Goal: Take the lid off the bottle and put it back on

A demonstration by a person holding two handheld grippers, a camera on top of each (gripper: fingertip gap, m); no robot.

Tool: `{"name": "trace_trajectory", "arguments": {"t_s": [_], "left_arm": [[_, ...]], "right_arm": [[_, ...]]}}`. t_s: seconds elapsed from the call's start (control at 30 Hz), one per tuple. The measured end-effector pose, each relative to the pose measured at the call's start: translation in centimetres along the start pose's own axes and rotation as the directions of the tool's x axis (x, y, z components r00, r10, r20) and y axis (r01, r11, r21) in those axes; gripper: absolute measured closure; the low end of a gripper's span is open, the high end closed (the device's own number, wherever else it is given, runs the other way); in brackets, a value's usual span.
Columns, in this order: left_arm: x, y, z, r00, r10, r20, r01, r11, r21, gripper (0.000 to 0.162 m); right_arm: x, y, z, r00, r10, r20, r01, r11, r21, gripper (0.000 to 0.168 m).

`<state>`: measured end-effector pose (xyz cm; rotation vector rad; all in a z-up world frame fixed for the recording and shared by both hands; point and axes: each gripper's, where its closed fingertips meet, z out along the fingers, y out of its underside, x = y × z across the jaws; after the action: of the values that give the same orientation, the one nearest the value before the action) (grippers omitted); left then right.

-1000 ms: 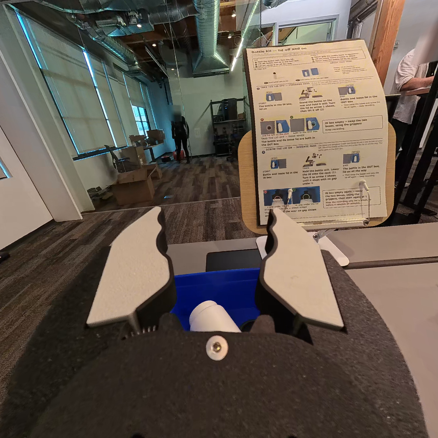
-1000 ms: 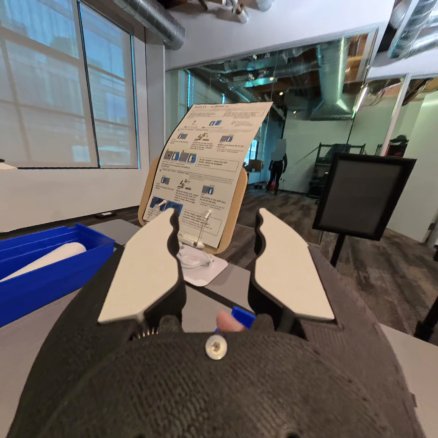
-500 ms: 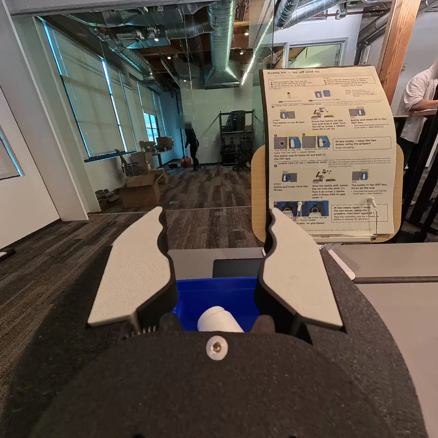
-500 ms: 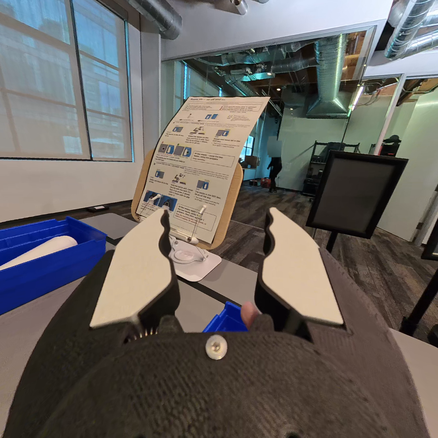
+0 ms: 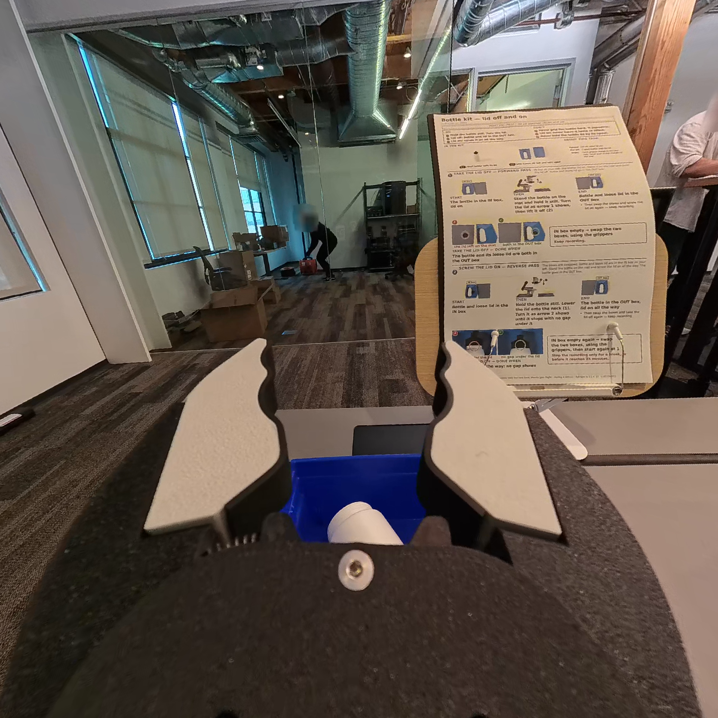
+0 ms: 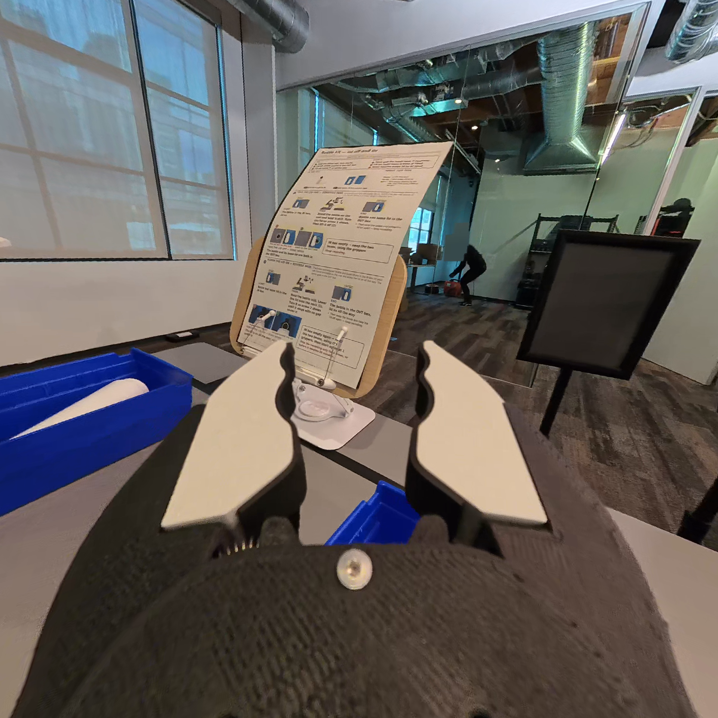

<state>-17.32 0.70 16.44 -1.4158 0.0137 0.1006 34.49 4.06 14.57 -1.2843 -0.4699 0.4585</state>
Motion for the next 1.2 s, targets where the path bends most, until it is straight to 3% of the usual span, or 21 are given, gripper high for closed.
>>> {"name": "trace_trajectory", "arguments": {"t_s": [0.53, 0.63, 0.73, 0.83, 0.9, 1.2], "left_arm": [[0.7, 0.4, 0.2, 1.0, 0.025, -0.019, -0.025, 1.0, -0.018, 0.081], [1.1, 0.4, 0.1, 0.999, 0.033, -0.027, -0.034, 0.999, -0.021, 0.08], [1.2, 0.2, 0.0, 0.999, 0.036, -0.031, -0.036, 0.999, -0.015, 0.08], [1.2, 0.1, -0.1, 0.999, 0.037, -0.032, -0.037, 0.999, -0.015, 0.08], [1.1, 0.1, -0.2, 0.999, 0.034, -0.031, -0.035, 0.999, -0.017, 0.079], [2.3, 1.3, -0.2, 0.995, 0.025, -0.096, -0.036, 0.994, -0.106, 0.079]], "right_arm": [[-0.5, 1.5, 1.0, 0.998, -0.069, 0.004, 0.07, 0.996, -0.055, 0.098], [2.2, 2.9, 0.8, 0.972, -0.128, -0.195, 0.097, 0.982, -0.163, 0.096], [5.9, 2.9, -1.1, 0.858, -0.236, -0.457, 0.128, 0.958, -0.255, 0.097], [7.8, 1.8, -3.0, 0.745, -0.32, -0.585, 0.169, 0.939, -0.299, 0.093], [8.5, 1.0, -3.9, 0.703, -0.341, -0.624, 0.187, 0.935, -0.301, 0.093], [9.4, 0.2, -5.1, 0.668, -0.352, -0.656, 0.198, 0.933, -0.3, 0.093]]}}
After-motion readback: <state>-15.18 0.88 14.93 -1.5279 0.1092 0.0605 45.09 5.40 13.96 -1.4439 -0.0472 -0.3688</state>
